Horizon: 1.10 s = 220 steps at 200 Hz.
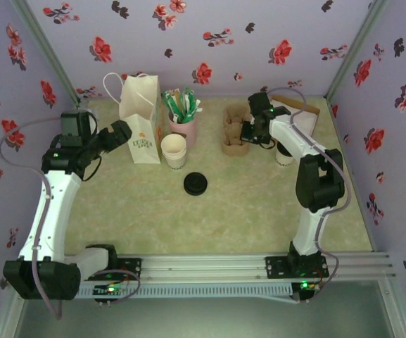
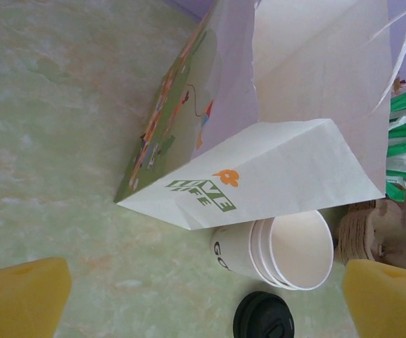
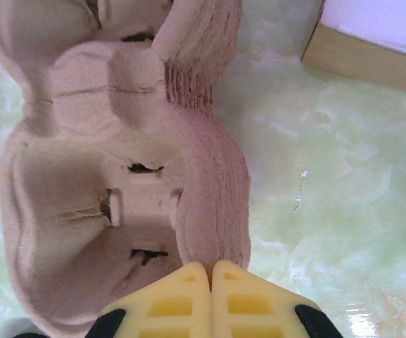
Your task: Pack the takeout coffee
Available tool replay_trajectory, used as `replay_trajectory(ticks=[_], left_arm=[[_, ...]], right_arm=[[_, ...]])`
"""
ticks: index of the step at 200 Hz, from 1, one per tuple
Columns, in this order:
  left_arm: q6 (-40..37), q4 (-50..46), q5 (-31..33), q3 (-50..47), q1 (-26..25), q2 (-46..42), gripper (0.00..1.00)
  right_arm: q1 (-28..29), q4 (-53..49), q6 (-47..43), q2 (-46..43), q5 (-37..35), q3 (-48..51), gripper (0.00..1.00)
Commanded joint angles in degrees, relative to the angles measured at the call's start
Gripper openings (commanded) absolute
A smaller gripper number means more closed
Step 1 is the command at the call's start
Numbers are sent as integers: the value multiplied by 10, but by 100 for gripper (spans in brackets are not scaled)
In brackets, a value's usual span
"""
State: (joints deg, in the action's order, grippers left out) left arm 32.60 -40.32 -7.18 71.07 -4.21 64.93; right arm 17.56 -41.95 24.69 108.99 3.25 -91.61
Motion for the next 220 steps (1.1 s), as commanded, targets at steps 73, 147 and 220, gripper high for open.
replay_trajectory(ticks=[73,147,220], left_arm=[[-19,-4,-10,15,4,7,100],[-26,-10,-10,19,-3,14,99],[-38,-21,-5,27,-16,26,99]], right_arm=[[-18,79,63,-50,71,39,0],[-36,100,93,-64,133,38,0],[-35,93,83,-75,125,40,0]])
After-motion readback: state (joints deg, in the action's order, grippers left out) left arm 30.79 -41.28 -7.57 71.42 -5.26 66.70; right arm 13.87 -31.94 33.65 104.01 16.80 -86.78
